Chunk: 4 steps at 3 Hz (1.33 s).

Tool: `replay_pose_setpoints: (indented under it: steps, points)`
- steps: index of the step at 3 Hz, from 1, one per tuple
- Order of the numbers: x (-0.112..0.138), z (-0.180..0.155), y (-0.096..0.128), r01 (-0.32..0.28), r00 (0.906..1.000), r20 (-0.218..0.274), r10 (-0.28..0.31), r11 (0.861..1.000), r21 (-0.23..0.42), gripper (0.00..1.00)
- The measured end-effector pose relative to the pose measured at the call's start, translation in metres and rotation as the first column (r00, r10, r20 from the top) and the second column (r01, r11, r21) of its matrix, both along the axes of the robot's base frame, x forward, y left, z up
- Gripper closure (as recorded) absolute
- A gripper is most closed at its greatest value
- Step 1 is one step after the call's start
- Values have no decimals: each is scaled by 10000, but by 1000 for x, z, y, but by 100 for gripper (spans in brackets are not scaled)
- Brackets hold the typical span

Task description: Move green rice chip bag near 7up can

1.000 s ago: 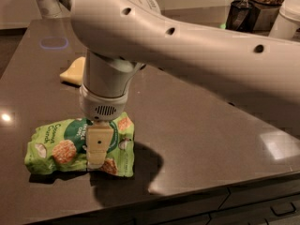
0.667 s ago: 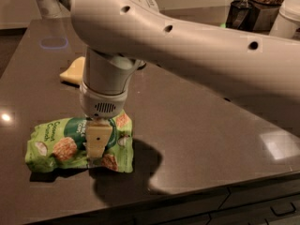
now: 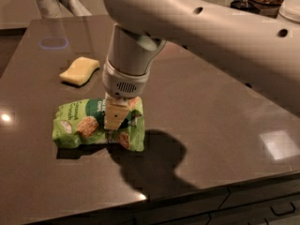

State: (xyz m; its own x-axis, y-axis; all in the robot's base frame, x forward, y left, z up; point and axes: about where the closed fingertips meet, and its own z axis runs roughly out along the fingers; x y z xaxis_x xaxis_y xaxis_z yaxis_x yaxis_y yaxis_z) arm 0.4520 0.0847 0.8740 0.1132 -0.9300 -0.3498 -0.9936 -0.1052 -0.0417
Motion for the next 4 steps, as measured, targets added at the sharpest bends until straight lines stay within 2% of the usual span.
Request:
replay_pose_setpoints:
  steps: [1, 2, 3, 4]
  points:
    - [36, 12, -35, 986, 9946, 332, -982, 9951, -78, 100]
    - [77, 25, -70, 1871, 9789, 915, -1829, 9815, -394, 100]
    - [104, 36, -85, 2300, 9664, 1298, -2218, 9718, -518, 100]
    - [127, 43, -94, 2583, 9554, 1639, -2458, 9642, -599, 85]
